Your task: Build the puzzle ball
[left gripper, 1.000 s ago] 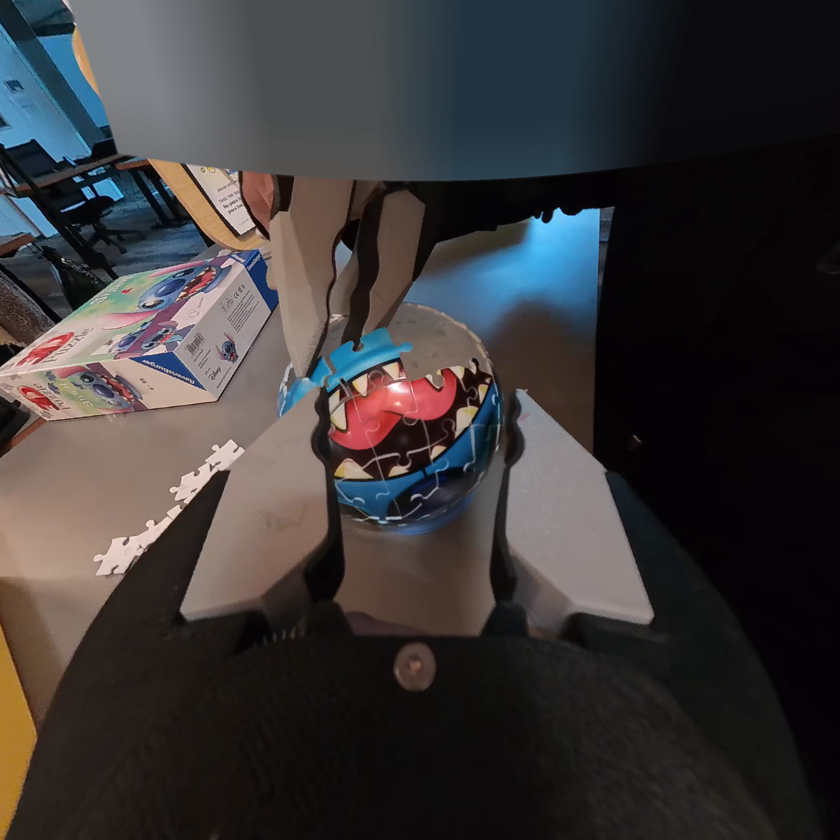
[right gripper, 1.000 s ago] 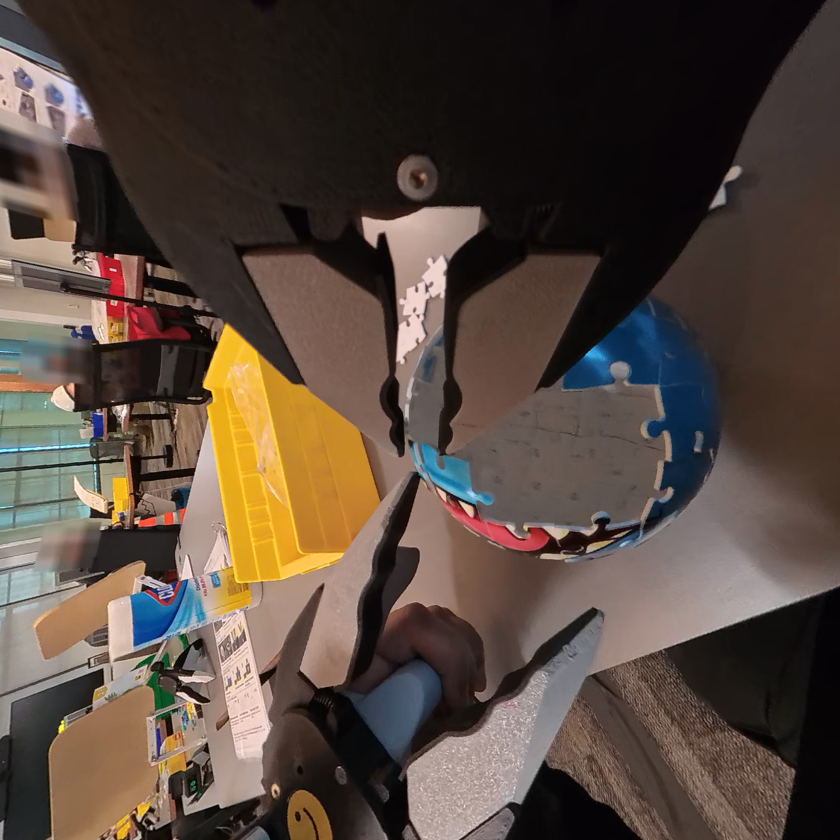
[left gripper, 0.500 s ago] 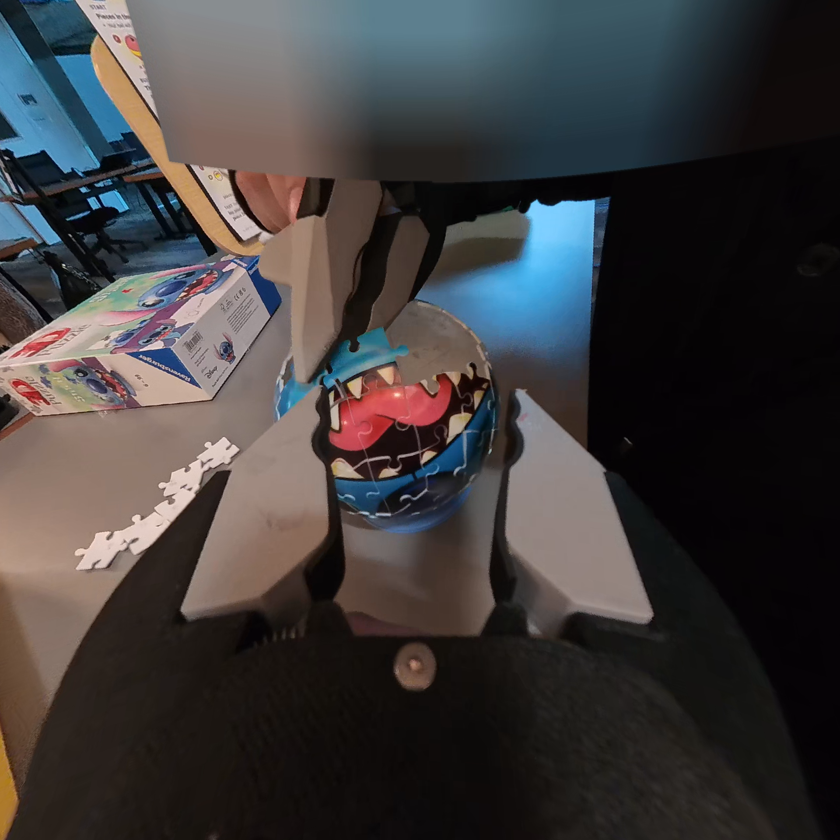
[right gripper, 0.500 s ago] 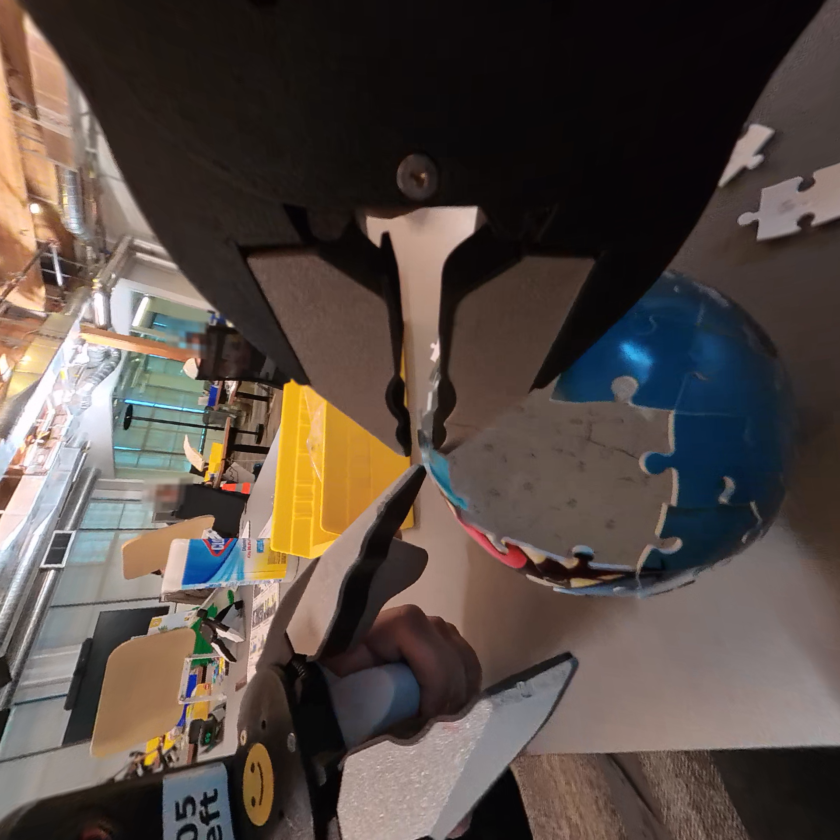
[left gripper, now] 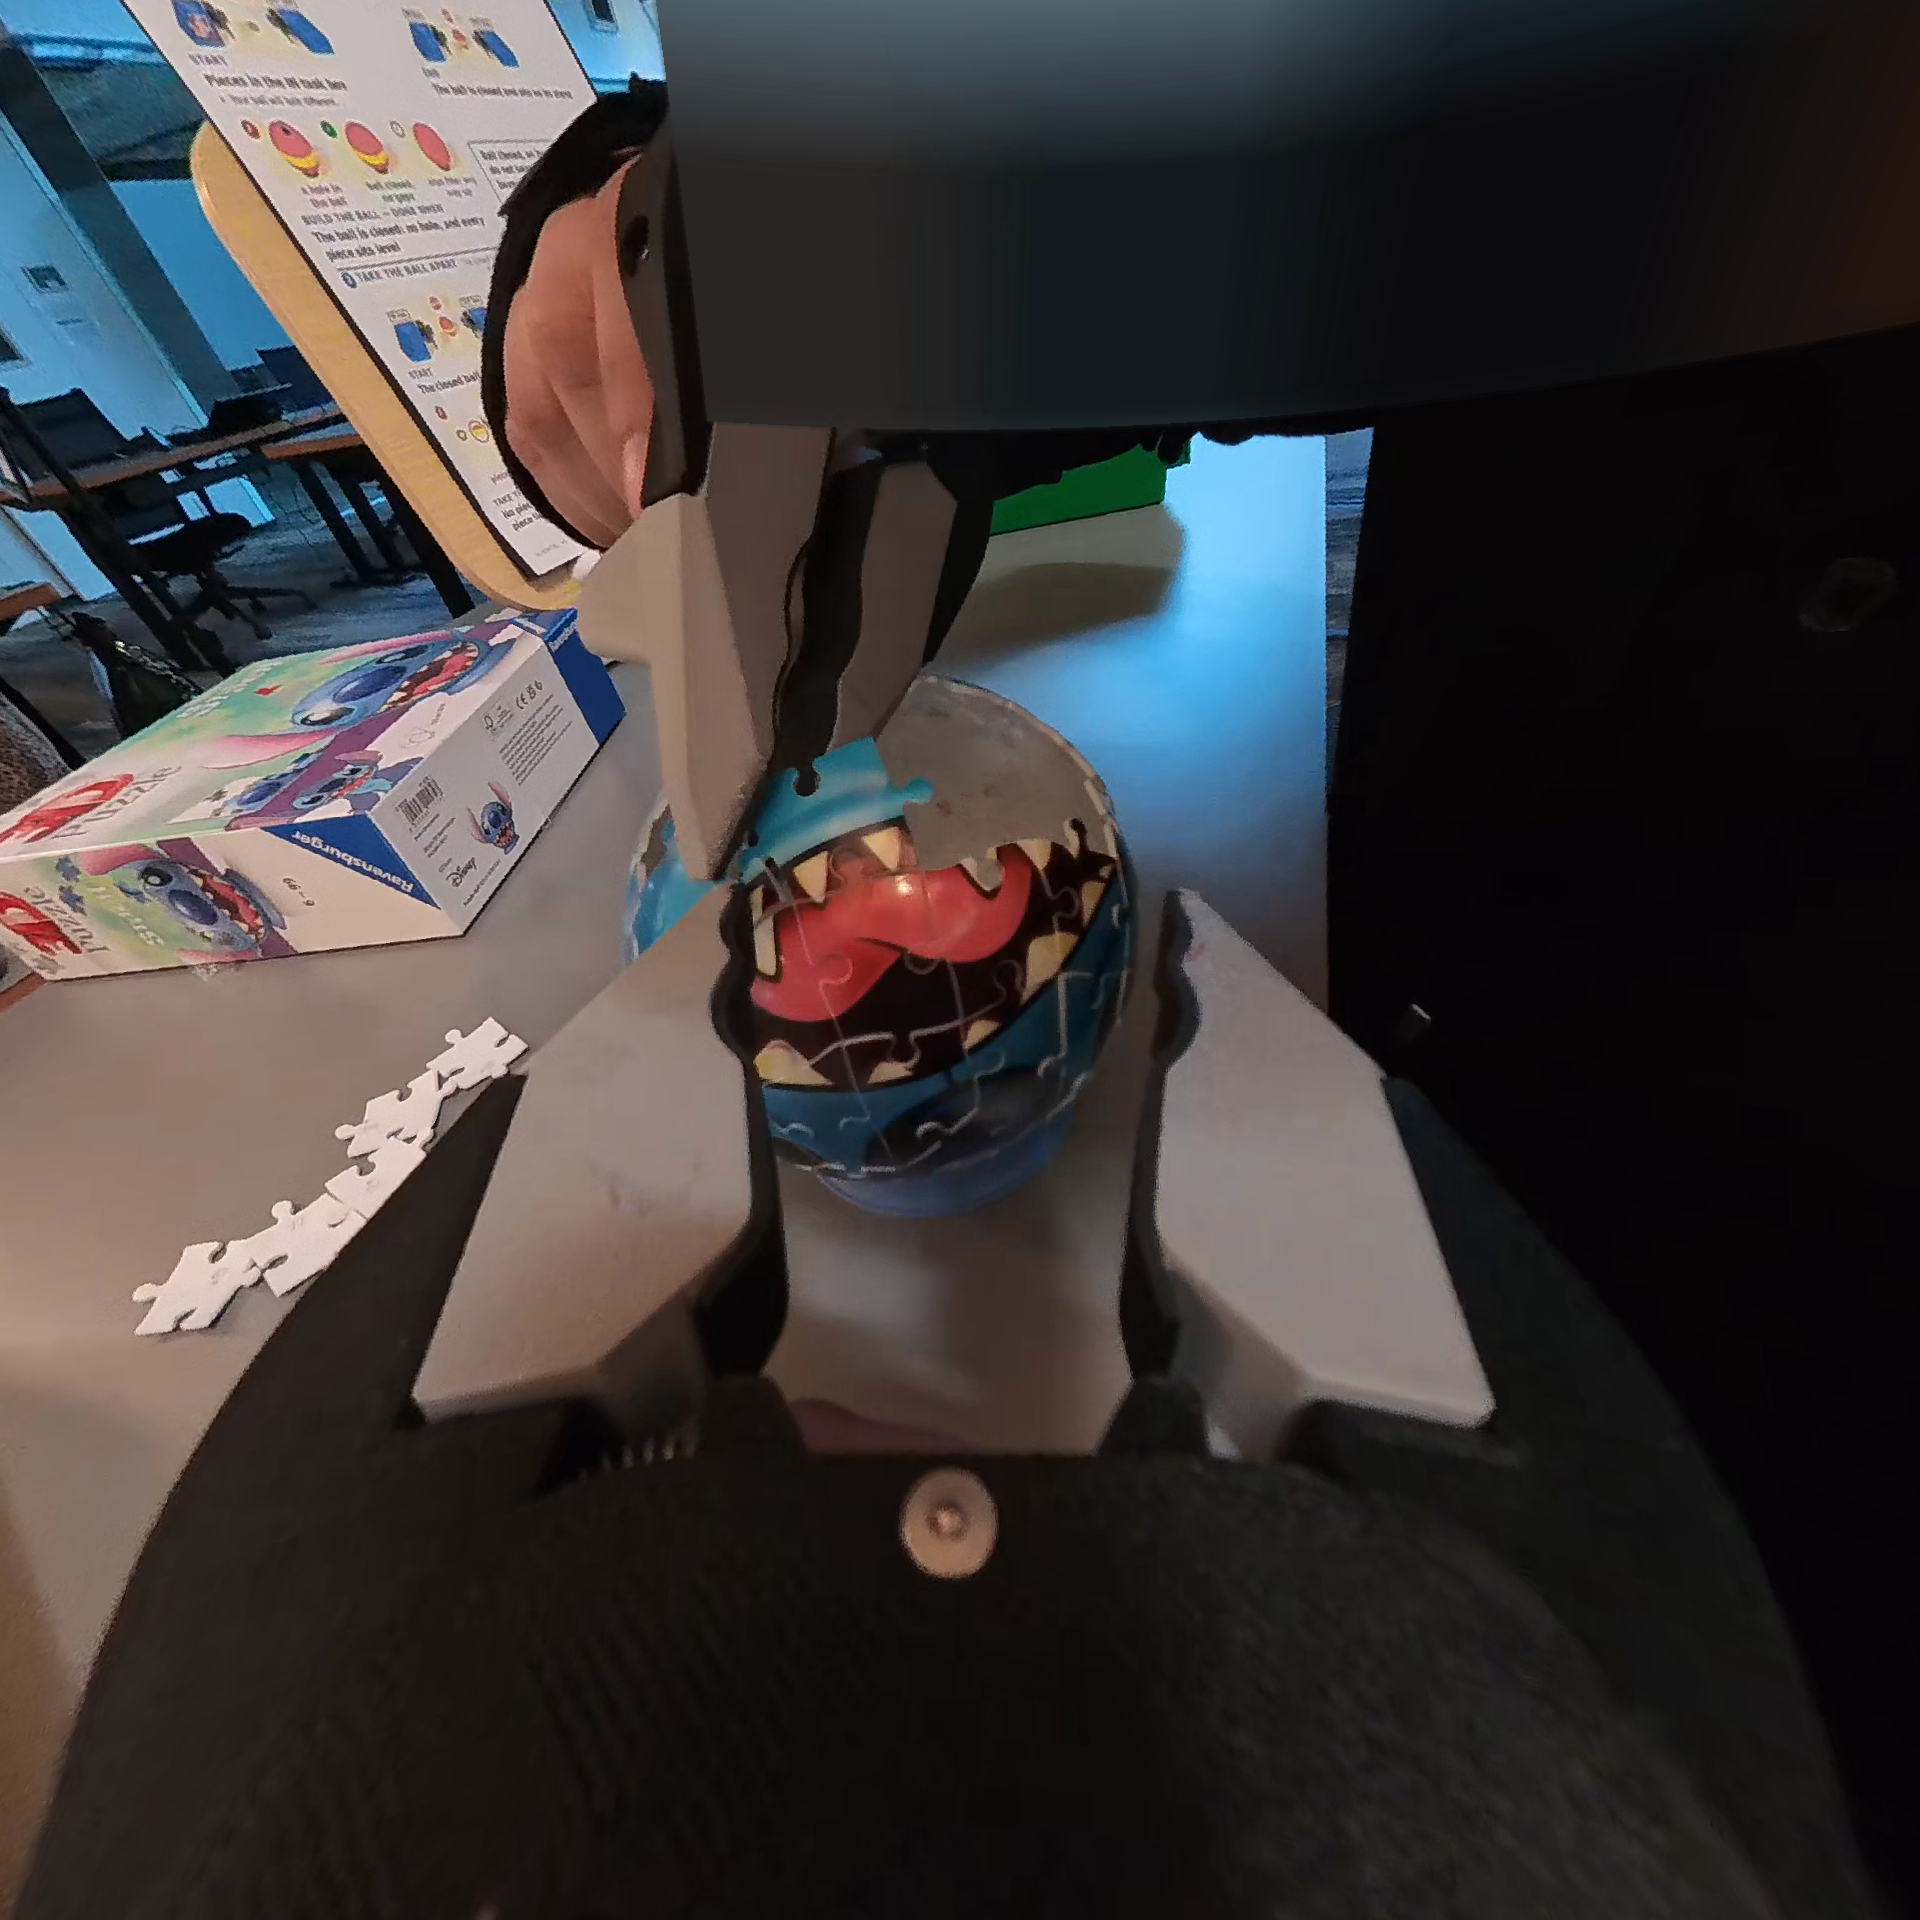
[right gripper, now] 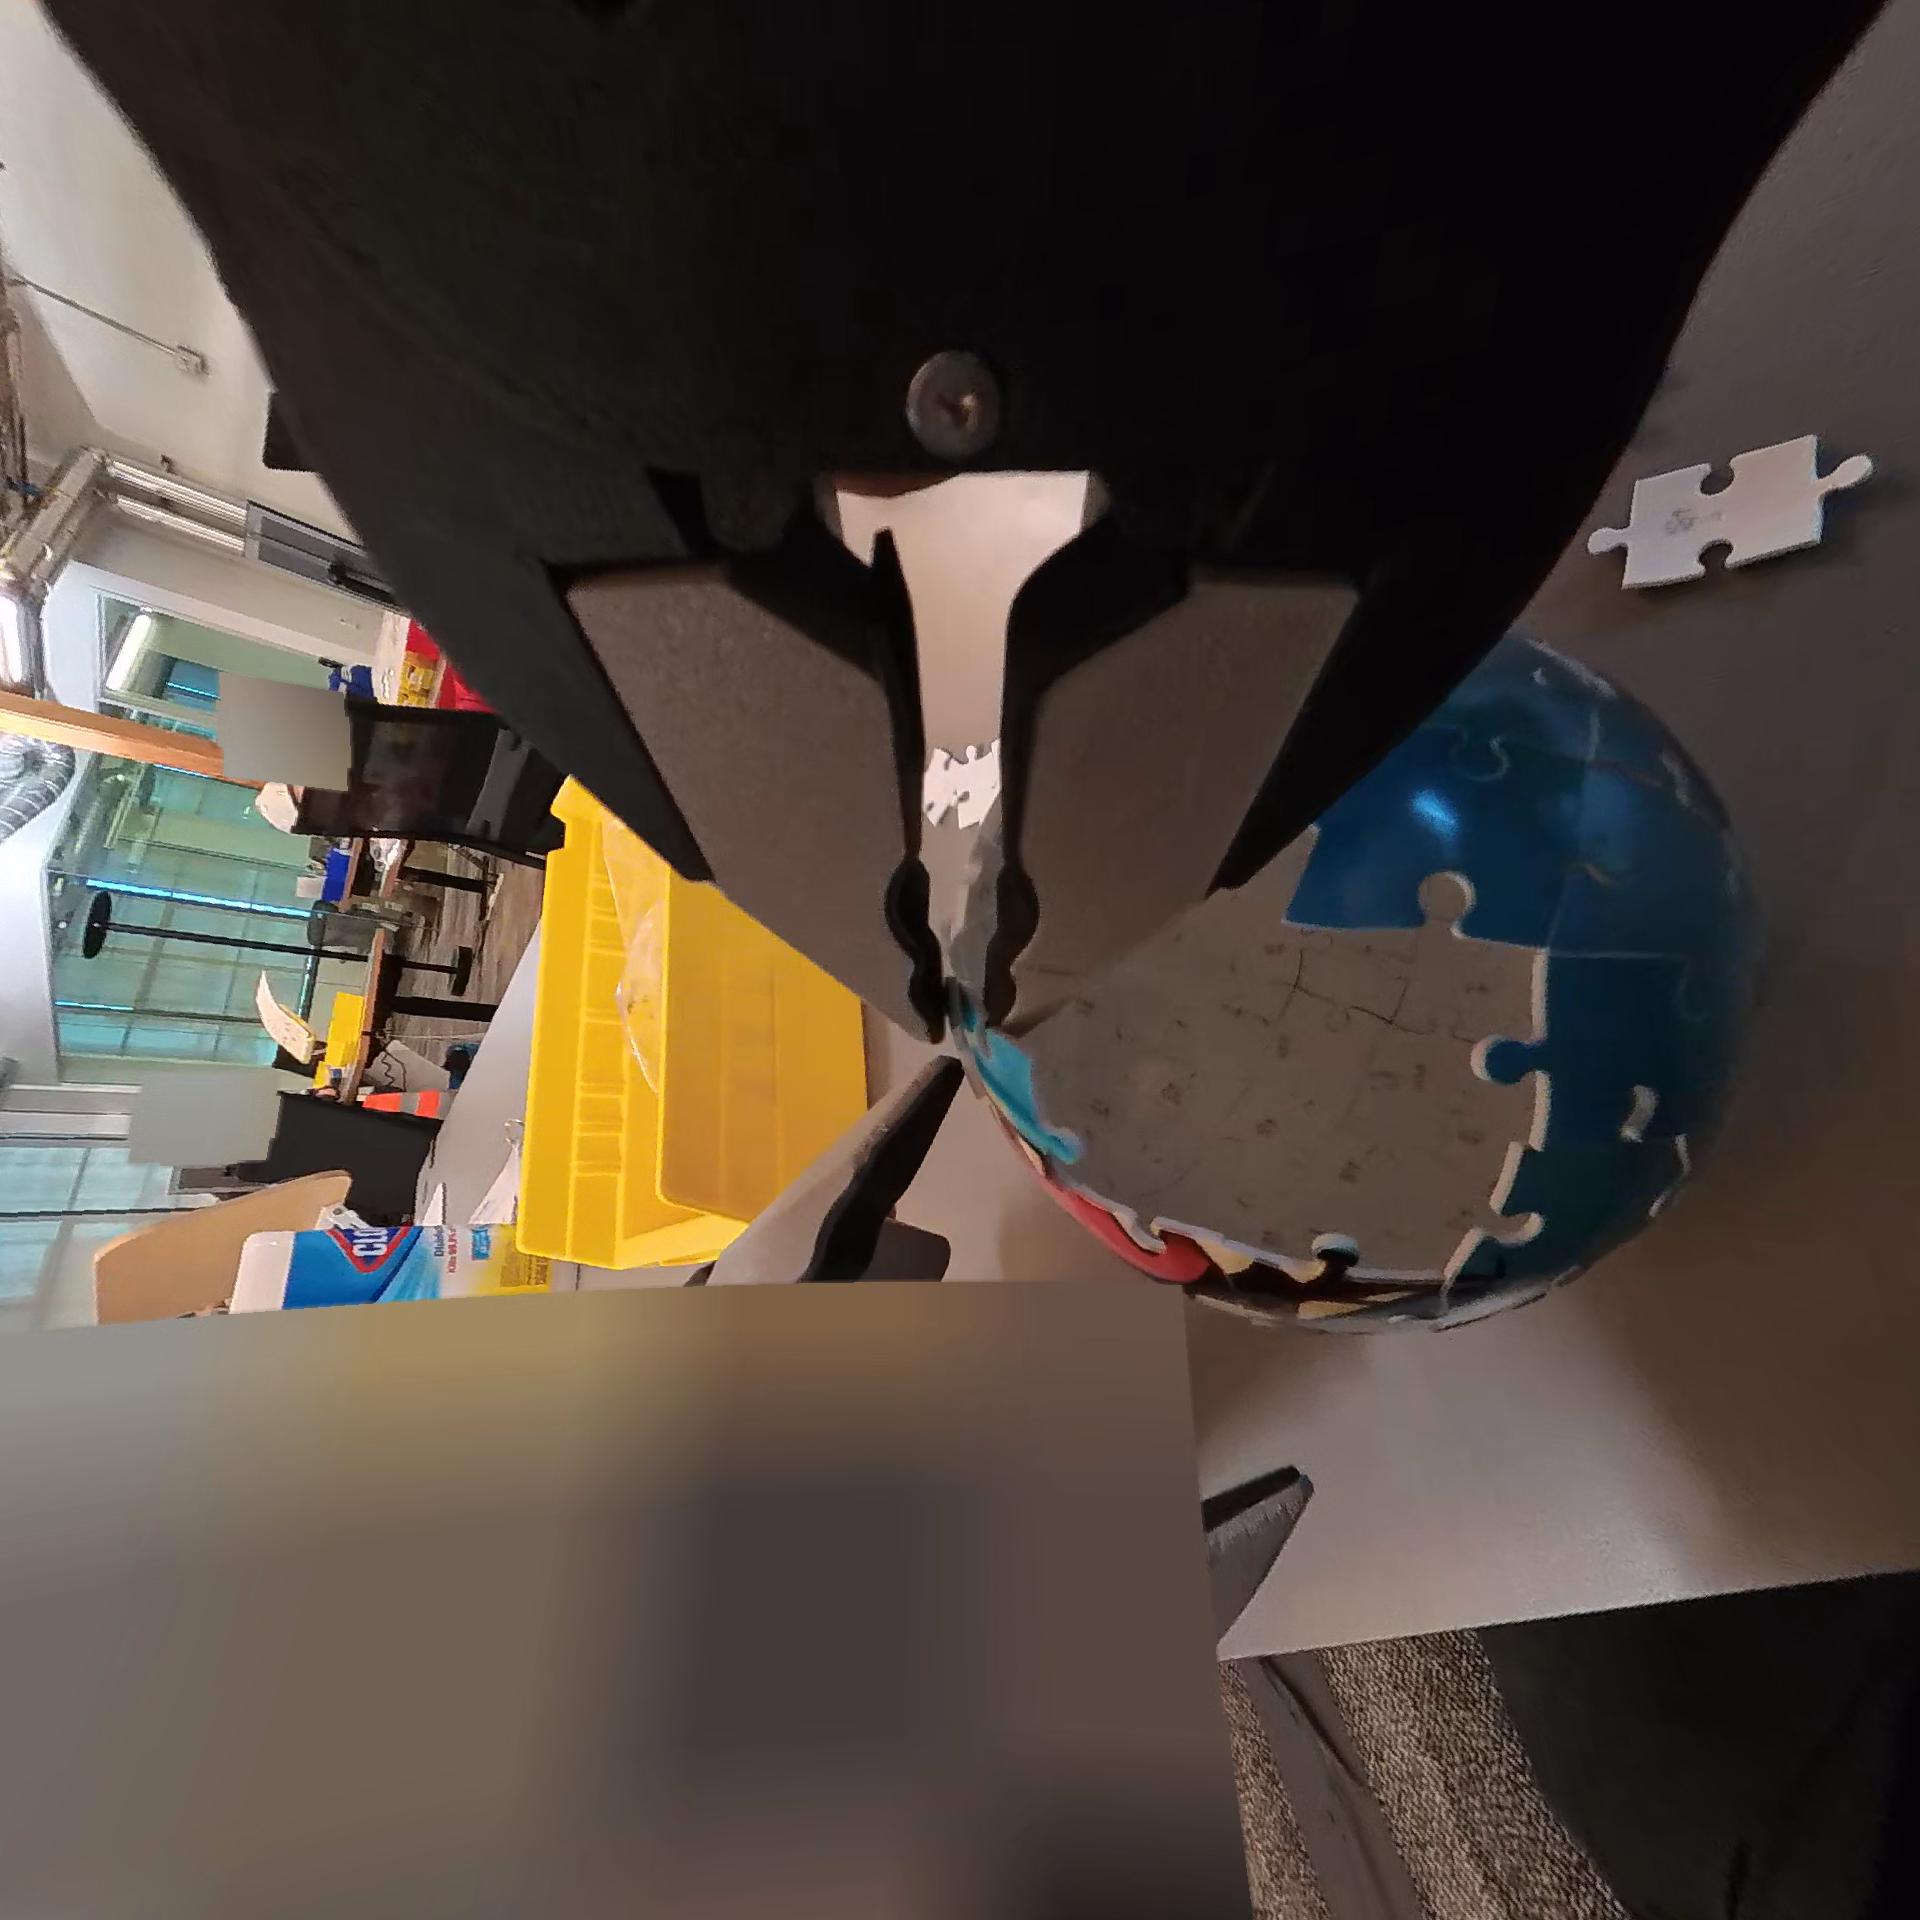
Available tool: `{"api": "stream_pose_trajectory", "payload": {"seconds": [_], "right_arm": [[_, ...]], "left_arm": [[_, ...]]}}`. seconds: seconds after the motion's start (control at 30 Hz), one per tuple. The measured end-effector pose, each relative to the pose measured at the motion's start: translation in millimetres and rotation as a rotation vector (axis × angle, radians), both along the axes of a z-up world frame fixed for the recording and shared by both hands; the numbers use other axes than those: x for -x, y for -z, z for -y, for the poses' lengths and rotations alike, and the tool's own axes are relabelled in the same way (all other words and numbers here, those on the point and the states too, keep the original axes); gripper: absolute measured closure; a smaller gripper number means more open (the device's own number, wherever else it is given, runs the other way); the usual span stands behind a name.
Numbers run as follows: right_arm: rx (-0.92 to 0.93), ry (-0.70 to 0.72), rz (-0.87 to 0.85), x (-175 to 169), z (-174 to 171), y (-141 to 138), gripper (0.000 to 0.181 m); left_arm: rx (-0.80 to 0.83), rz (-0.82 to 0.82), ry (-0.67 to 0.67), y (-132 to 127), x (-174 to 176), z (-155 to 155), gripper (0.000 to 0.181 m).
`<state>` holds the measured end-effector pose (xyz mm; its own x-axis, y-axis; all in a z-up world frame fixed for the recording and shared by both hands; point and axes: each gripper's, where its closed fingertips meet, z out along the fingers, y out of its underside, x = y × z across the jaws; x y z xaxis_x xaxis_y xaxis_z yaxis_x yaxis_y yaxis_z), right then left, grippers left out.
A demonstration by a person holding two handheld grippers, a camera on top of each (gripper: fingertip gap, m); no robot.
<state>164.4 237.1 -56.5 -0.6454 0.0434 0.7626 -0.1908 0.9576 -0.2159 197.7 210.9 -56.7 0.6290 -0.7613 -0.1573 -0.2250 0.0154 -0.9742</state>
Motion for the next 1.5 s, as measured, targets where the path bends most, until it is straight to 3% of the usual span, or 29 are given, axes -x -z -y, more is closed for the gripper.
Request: {"api": "stream_pose_trajectory", "payload": {"seconds": [1.27, 1.5], "right_arm": [[0.015, -0.013, -0.063, 3.5, 2.1, 2.0, 0.179], [-0.001, -0.006, -0.076, 3.4, -0.5, 0.4, 0.171]], "left_arm": [[-0.011, 0.084, 0.062, -11.0, 1.0, 10.6, 0.109], [-0.01, 0.083, 0.04, -13.2, 8.3, 12.6, 0.108]]}}
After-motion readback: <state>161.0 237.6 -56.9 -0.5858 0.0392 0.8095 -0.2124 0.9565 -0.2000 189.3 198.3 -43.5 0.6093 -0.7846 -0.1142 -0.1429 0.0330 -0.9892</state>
